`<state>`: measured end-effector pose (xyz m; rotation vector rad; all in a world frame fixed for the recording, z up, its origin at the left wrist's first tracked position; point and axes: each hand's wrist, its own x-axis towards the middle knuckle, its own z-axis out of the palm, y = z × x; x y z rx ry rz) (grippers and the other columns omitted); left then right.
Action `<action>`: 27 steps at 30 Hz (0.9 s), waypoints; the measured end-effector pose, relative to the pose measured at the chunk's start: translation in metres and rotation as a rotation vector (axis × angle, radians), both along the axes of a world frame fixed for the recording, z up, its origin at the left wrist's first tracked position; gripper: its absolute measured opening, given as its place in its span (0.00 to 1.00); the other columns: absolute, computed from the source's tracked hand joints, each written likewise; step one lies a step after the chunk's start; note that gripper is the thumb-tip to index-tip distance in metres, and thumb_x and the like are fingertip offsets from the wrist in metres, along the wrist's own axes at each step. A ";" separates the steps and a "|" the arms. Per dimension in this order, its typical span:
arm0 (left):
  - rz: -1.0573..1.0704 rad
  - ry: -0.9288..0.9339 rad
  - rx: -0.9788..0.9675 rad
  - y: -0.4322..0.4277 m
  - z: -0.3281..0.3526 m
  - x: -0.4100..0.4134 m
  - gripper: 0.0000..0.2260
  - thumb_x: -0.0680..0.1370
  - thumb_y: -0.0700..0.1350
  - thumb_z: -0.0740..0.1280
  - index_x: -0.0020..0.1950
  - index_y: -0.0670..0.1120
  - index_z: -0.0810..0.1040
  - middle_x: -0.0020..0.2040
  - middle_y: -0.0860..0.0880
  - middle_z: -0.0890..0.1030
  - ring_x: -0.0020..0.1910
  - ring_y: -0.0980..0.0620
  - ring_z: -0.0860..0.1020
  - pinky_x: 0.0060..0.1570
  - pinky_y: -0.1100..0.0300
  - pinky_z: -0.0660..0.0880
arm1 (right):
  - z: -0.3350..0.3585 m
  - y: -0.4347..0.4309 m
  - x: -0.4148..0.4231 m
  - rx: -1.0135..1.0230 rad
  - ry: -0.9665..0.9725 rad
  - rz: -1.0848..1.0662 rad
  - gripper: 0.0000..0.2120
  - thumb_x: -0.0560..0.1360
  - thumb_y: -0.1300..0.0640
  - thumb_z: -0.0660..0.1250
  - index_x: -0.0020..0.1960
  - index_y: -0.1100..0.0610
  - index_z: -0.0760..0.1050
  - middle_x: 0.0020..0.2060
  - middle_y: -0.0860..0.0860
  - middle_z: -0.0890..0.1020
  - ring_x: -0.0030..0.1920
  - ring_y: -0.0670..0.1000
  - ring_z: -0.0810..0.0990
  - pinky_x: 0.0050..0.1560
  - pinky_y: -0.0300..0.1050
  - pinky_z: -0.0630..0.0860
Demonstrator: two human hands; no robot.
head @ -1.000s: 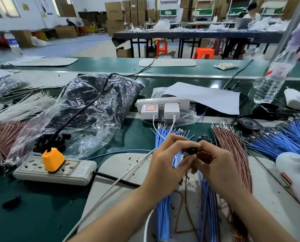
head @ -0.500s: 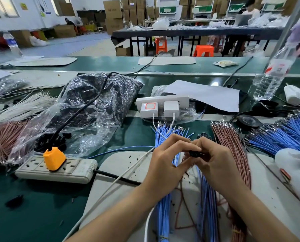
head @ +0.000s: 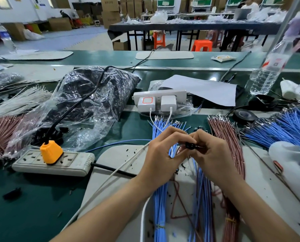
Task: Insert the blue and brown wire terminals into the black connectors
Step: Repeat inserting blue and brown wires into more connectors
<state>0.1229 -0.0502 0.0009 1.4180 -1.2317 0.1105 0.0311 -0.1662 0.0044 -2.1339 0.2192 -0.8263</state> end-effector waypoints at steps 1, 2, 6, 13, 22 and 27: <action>0.001 -0.004 0.001 0.000 0.000 0.000 0.07 0.71 0.36 0.74 0.47 0.39 0.82 0.45 0.46 0.78 0.45 0.52 0.79 0.49 0.62 0.75 | 0.000 0.001 -0.001 0.000 0.002 0.004 0.08 0.67 0.75 0.72 0.39 0.66 0.75 0.36 0.56 0.82 0.39 0.56 0.82 0.40 0.53 0.79; 0.002 -0.010 0.002 0.001 0.000 0.000 0.07 0.70 0.36 0.74 0.47 0.39 0.82 0.45 0.45 0.78 0.45 0.52 0.79 0.49 0.63 0.75 | 0.000 0.001 -0.001 -0.002 0.003 0.009 0.08 0.67 0.75 0.72 0.39 0.65 0.75 0.36 0.56 0.82 0.39 0.56 0.82 0.40 0.54 0.79; -0.007 -0.018 -0.003 0.001 0.000 0.000 0.07 0.71 0.36 0.74 0.47 0.39 0.82 0.45 0.46 0.79 0.45 0.54 0.78 0.49 0.65 0.74 | 0.000 0.001 -0.001 -0.006 0.015 0.012 0.09 0.68 0.74 0.71 0.40 0.63 0.75 0.36 0.54 0.82 0.39 0.53 0.82 0.40 0.51 0.79; -0.021 -0.027 -0.026 0.001 -0.002 -0.001 0.07 0.71 0.37 0.74 0.47 0.39 0.82 0.46 0.46 0.79 0.45 0.54 0.79 0.48 0.62 0.76 | -0.003 0.000 0.000 -0.027 0.045 0.003 0.08 0.68 0.74 0.71 0.39 0.64 0.75 0.35 0.55 0.81 0.37 0.56 0.80 0.37 0.48 0.75; 0.006 0.073 -0.001 0.000 -0.003 -0.003 0.06 0.72 0.38 0.72 0.48 0.44 0.80 0.46 0.49 0.80 0.44 0.55 0.78 0.47 0.65 0.73 | -0.003 0.004 0.003 -0.053 0.089 -0.079 0.21 0.67 0.72 0.72 0.35 0.48 0.69 0.27 0.41 0.74 0.30 0.39 0.72 0.32 0.27 0.65; -0.013 0.274 -0.029 -0.001 -0.006 0.001 0.08 0.74 0.38 0.70 0.49 0.50 0.77 0.46 0.54 0.83 0.45 0.57 0.81 0.49 0.65 0.75 | 0.007 -0.005 0.000 -0.127 0.046 -0.252 0.21 0.65 0.78 0.64 0.50 0.58 0.79 0.44 0.51 0.81 0.43 0.45 0.78 0.48 0.25 0.69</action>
